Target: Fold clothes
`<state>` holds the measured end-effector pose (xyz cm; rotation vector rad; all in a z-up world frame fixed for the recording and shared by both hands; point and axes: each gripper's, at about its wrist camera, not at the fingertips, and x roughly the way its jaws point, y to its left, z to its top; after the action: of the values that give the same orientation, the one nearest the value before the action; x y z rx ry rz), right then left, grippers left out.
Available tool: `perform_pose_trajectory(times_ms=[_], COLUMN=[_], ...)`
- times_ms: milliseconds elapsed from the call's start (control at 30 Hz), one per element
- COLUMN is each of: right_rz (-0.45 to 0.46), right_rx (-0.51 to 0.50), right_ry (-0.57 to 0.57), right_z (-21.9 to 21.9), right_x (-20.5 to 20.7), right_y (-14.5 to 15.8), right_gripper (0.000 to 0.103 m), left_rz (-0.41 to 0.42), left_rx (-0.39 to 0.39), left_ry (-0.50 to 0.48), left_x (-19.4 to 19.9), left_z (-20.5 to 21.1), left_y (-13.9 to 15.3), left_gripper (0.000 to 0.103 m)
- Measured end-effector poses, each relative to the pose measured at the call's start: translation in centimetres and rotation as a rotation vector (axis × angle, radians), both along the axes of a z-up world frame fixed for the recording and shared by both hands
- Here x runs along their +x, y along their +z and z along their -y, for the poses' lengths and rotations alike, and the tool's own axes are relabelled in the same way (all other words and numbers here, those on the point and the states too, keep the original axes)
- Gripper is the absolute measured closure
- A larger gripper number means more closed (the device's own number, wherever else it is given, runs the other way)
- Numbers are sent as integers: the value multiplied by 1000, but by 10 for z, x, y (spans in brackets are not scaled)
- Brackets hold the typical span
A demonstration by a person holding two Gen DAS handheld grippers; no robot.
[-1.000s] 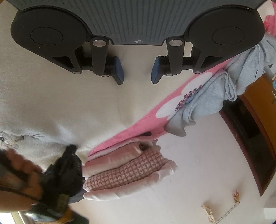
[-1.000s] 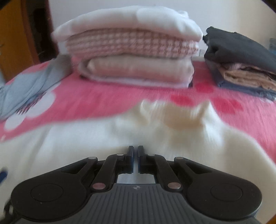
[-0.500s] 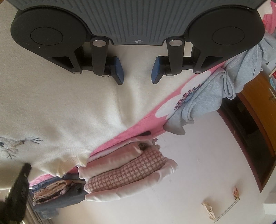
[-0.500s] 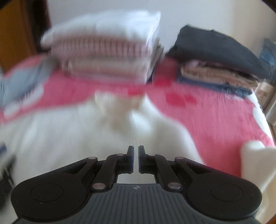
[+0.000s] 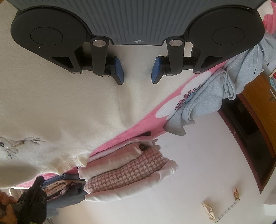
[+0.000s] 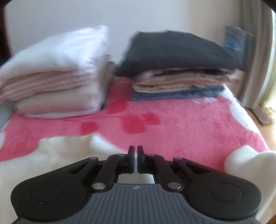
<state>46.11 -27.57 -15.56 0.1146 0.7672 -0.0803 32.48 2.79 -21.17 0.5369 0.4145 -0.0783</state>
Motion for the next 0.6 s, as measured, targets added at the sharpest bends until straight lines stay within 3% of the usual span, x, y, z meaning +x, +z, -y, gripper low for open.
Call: perform_pose_trajectory(times_ms=[133, 300, 467, 600], right_rz=[-60, -51, -13, 17], right_rx=[-17, -24, 23, 48], right_ry=[107, 2, -117, -130], right_z=[-23, -2, 21, 48], right_x=[-4, 34, 26, -18], right_y=[-15, -30, -9, 21], right_gripper=[103, 103, 103, 103], left_rz=[2, 2, 1, 2], left_rx=[4, 6, 5, 9], left_ry=[0, 0, 1, 1], left_x=[0, 0, 1, 0], left_z=[1, 1, 1, 1], left_y=[0, 0, 0, 1], left_gripper=[68, 68, 68, 68])
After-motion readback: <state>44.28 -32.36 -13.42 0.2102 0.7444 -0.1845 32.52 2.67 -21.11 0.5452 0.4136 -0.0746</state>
